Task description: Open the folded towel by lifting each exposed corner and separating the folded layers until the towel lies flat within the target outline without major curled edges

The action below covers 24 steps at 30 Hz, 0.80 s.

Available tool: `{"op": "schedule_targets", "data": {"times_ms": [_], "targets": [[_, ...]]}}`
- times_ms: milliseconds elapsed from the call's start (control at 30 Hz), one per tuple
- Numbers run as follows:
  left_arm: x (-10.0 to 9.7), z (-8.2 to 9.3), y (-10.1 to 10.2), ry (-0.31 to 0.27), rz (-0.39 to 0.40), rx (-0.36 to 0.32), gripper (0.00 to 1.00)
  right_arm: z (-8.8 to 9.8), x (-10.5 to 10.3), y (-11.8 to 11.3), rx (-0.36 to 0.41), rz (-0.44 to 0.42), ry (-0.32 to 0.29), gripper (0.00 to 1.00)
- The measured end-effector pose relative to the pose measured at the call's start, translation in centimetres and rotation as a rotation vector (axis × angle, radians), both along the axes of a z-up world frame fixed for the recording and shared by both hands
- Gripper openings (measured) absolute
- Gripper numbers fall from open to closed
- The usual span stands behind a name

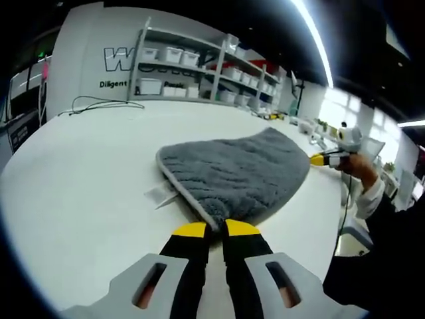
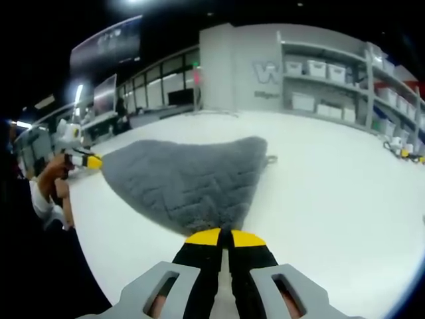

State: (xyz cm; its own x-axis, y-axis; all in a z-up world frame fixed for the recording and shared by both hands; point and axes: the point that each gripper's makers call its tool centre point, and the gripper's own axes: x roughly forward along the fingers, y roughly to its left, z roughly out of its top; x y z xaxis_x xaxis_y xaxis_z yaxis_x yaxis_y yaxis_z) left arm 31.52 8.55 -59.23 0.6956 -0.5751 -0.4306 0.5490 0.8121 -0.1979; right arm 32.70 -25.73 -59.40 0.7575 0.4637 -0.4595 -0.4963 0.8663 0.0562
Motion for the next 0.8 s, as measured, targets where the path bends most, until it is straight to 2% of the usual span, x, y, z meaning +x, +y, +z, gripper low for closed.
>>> {"op": "schedule_targets", "data": {"times_ms": [233,600,800], "targets": [[0.1,0.0,0.0,-0.004,0.004,-0.001,0.07,-0.1,-0.2,0.1,0.009,-0.003,0.01,0.0],[1.8,0.2,1.5,-0.009,0.012,-0.011,0.07,-0.1,-0.6,0.4,0.027,-0.003,0.027,0.0],[1.6,0.2,1.2,-0.003,0.012,-0.017,0.07,-0.2,-0.8,0.5,0.026,-0.001,0.03,0.0]]}}
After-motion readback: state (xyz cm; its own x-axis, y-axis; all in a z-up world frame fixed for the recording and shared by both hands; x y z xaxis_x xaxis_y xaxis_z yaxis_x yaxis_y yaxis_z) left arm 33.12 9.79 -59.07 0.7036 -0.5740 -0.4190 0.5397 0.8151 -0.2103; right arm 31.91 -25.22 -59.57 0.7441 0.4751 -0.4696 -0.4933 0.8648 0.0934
